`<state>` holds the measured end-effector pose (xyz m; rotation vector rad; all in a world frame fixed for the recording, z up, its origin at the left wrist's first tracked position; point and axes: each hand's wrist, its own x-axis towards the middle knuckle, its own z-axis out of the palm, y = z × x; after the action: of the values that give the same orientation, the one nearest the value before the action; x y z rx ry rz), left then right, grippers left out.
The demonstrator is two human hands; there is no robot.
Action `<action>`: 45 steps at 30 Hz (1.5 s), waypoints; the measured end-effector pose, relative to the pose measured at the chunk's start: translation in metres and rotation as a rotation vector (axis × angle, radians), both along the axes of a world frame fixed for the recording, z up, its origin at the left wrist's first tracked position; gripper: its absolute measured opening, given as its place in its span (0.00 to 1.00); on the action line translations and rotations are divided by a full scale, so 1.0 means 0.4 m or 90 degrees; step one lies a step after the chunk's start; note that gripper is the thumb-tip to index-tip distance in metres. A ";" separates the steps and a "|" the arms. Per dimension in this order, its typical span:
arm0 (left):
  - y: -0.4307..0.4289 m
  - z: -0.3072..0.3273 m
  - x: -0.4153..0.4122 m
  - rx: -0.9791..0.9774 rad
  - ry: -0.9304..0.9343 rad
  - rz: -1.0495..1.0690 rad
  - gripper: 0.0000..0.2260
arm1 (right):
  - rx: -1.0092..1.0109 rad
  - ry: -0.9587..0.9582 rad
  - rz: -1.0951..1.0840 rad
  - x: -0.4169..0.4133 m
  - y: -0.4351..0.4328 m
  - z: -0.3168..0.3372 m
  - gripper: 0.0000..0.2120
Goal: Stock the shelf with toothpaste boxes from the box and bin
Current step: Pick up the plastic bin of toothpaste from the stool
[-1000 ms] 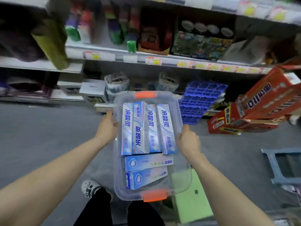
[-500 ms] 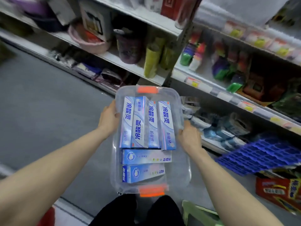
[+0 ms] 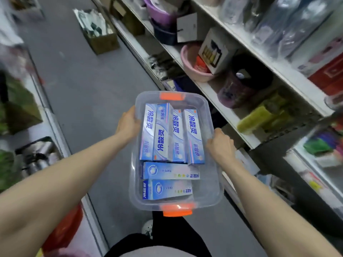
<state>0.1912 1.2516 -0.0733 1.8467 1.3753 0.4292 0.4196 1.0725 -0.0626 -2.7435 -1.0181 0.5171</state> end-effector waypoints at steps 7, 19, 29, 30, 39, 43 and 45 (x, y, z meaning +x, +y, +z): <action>0.308 0.003 -0.030 0.013 0.025 0.137 0.14 | -0.013 -0.021 0.141 0.044 0.437 0.025 0.13; 0.901 0.030 -0.158 0.062 0.048 0.298 0.15 | -0.009 -0.050 0.280 -0.032 1.195 0.030 0.14; 1.543 0.052 -0.306 0.023 0.031 0.247 0.10 | -0.012 -0.049 0.275 -0.162 1.817 0.070 0.13; 1.592 0.047 -0.313 0.017 0.039 0.247 0.10 | -0.015 -0.045 0.281 -0.167 1.862 0.072 0.13; 2.122 -0.001 -0.325 -0.003 0.019 0.259 0.16 | -0.014 -0.049 0.312 -0.174 2.426 0.032 0.13; 2.342 -0.010 -0.333 -0.024 0.018 0.262 0.18 | -0.026 -0.040 0.301 -0.186 2.644 0.023 0.12; 2.439 -0.016 -0.335 -0.021 0.015 0.255 0.17 | -0.038 -0.031 0.295 -0.194 2.731 0.021 0.12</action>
<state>0.0572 2.2271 -0.0797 1.5513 1.7622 0.5832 0.3422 2.1650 -0.0543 -2.5730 -1.6895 0.5501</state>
